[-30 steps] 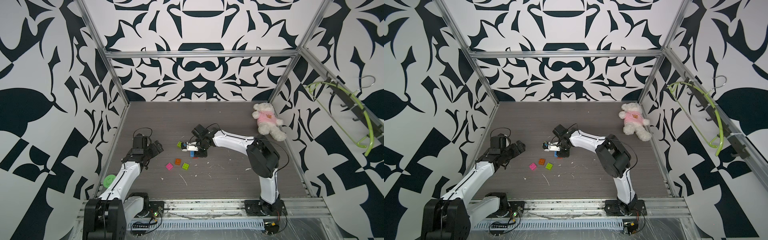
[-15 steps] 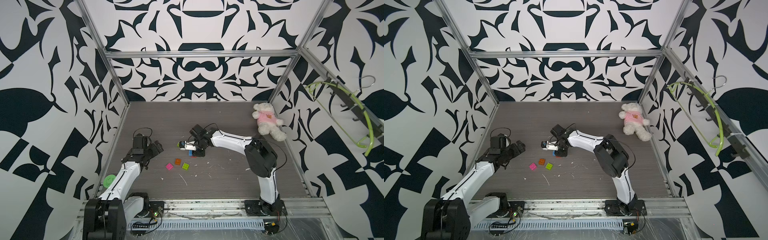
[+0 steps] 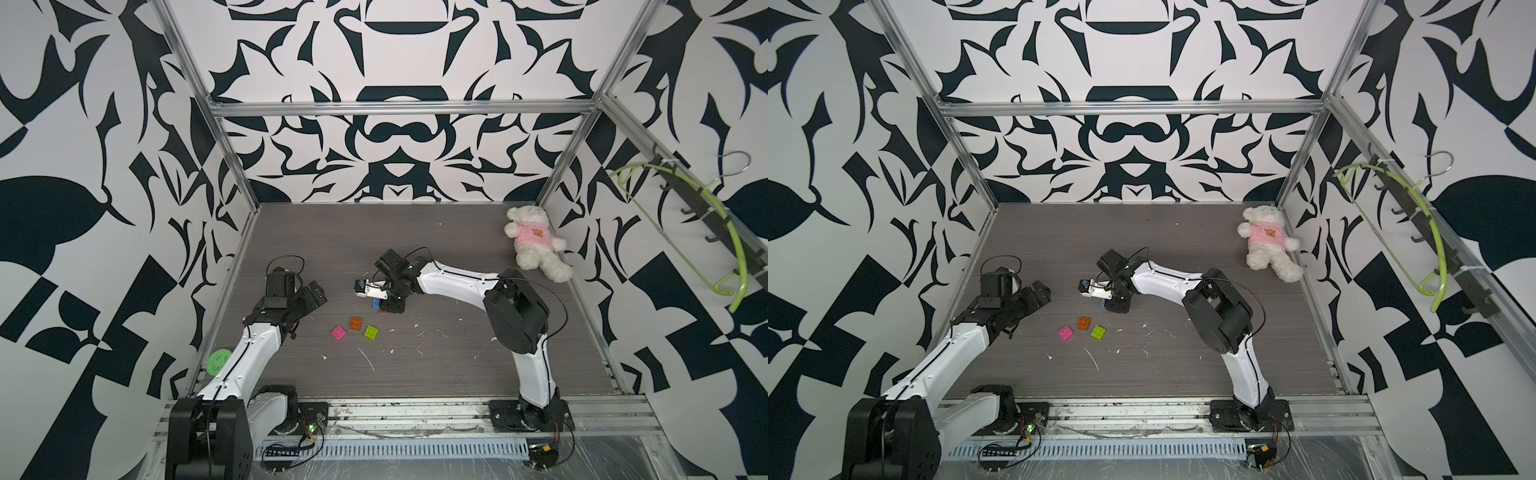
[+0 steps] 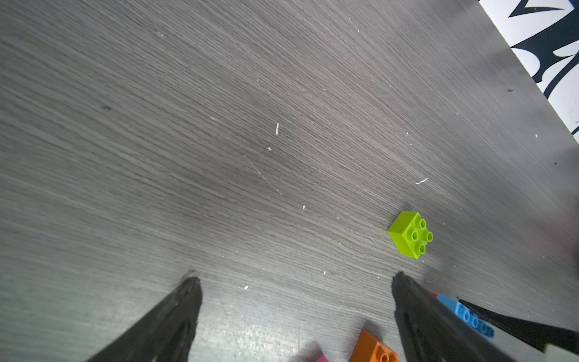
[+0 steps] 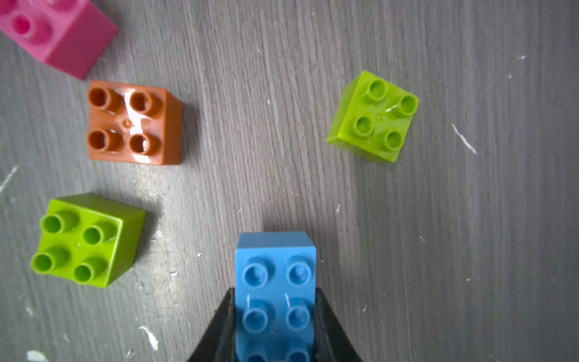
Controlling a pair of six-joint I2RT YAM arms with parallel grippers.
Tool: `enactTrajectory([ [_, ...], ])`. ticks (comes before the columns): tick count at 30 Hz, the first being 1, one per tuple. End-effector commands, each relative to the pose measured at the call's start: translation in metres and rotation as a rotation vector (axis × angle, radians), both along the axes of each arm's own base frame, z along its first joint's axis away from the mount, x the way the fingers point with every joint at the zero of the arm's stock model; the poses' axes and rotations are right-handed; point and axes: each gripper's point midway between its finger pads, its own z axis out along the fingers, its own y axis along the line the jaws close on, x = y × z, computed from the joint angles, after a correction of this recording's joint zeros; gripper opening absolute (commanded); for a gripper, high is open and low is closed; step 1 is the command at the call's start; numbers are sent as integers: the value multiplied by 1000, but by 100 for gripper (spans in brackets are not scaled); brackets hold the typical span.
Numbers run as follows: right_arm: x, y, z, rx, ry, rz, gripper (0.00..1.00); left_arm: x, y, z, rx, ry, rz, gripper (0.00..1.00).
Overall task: Assemble the letter v with lego
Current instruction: Assemble the lego brick with the lego brick.
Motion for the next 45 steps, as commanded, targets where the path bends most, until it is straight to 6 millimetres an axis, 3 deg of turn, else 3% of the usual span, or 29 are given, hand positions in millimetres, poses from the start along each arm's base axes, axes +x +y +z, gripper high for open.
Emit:
enactTrajectory([
  [1,-39,-40,-70,-181,218,-51,0,2,1,9,9,-20,-5,99],
  [10,-38,-51,-72,-239,214,-84,0,2,1,10,8,-23,-7,99],
  [12,-29,-52,-68,-234,173,-102,7,3,0,11,4,-25,-10,99],
  [18,-2,-37,-22,-117,58,-122,43,6,-11,23,-58,-55,-34,99],
  [26,16,-25,44,61,-34,-108,59,15,-38,38,-119,-68,-109,99],
  [32,10,-56,76,229,-77,-248,59,27,-61,27,-69,-2,-176,99],
  [35,13,-86,91,351,-100,-447,61,36,-84,9,54,92,-265,99],
  [39,13,-119,104,485,-77,-678,66,54,-116,-14,109,185,-395,89],
  [43,3,-127,102,586,2,-804,69,71,-127,-36,111,242,-413,87],
  [45,-3,-120,97,672,122,-873,69,74,-129,-42,110,256,-402,87],
])
